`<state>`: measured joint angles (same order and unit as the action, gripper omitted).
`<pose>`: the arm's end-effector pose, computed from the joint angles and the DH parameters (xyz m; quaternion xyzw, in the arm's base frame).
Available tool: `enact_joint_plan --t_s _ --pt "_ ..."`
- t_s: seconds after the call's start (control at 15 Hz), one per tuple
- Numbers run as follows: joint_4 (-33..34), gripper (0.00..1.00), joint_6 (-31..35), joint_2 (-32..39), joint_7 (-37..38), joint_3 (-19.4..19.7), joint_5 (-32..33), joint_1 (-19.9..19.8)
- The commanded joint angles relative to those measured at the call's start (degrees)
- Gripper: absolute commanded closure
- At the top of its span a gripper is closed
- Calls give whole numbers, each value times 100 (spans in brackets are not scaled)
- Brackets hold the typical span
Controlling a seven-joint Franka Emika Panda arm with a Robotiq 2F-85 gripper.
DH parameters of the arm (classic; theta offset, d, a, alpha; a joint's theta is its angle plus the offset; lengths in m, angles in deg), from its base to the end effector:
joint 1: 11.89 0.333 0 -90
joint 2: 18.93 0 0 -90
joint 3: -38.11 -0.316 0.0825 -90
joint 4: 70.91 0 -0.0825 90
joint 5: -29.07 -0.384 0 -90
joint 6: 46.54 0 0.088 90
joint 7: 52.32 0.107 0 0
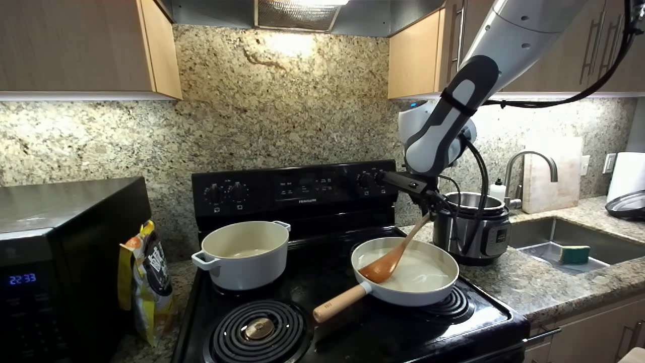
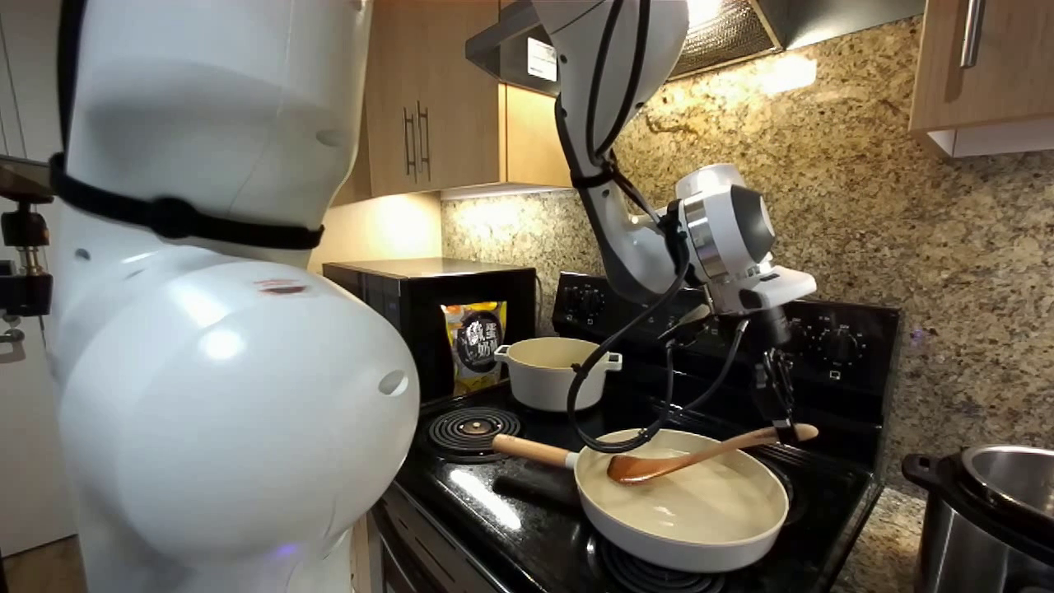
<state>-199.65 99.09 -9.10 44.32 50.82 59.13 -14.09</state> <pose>0.5337 -0.1352 0.3026 0.7112 -0.6777 0.1600 0.0965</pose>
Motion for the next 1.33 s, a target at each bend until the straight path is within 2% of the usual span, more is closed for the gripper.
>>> enact_joint_plan --t_s 0.0,0.67,1.27 --pt "-381 88 183 -161 167 30 181 11" --pt "-828 88 111 -554 -28 296 441 -245" --pt "-417 88 -66 -553 -376 328 473 -608"
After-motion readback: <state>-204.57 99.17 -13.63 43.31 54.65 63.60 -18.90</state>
